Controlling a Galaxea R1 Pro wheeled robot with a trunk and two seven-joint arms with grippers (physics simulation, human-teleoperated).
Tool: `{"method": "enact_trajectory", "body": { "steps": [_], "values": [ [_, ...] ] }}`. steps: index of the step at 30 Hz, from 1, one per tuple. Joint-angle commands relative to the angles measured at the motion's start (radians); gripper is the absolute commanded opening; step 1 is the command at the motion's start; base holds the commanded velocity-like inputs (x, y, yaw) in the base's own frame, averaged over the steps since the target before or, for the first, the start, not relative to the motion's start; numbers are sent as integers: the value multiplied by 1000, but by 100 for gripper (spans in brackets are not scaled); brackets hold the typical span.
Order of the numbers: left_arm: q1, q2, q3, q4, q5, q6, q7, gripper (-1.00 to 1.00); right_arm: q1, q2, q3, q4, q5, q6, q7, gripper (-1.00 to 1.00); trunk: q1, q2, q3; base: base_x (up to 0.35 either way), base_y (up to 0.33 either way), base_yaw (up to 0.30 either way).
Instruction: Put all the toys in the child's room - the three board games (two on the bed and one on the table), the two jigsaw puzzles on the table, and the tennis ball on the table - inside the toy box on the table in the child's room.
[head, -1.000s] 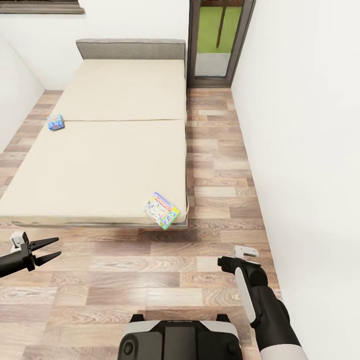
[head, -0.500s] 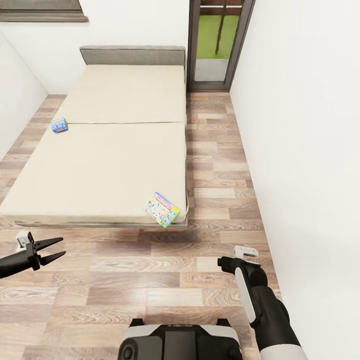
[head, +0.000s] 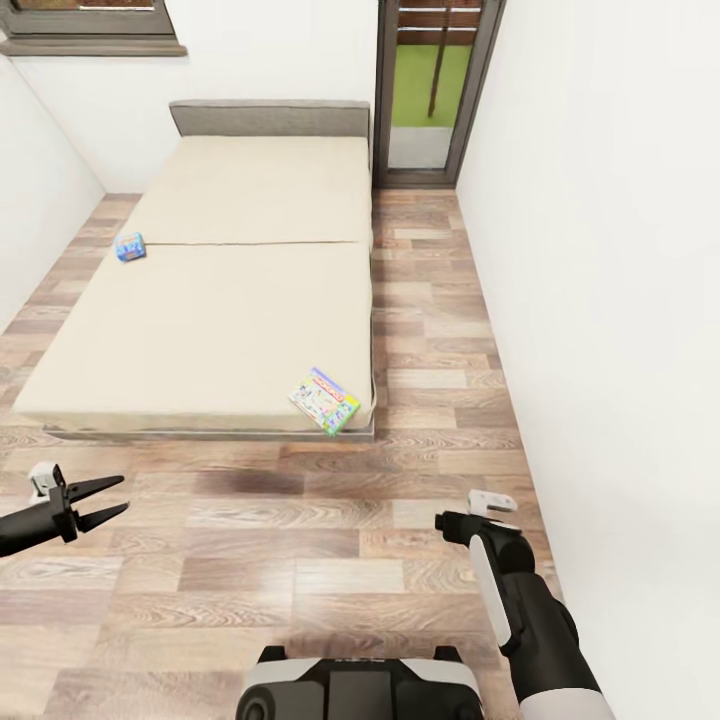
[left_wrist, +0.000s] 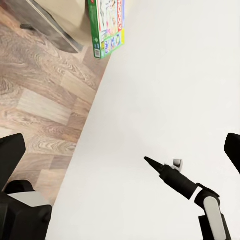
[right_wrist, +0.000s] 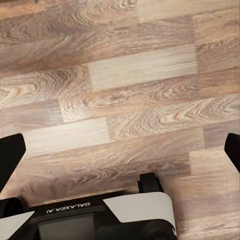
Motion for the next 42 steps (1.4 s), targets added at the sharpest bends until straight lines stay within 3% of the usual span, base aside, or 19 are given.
{"method": "enact_trajectory", "body": {
  "steps": [1, 42],
  "values": [
    [0, 1, -3, 1, 2, 11, -4, 100, -1, 1, -1, -1, -5, 4, -5, 100, 0, -2, 0, -197, 0, 0],
    [10, 7, -2, 1, 2, 14, -4, 100, -1, 10, -1, 0, -5, 1, -5, 100, 0, -2, 67, -10, 38, 0]
  ]
}}
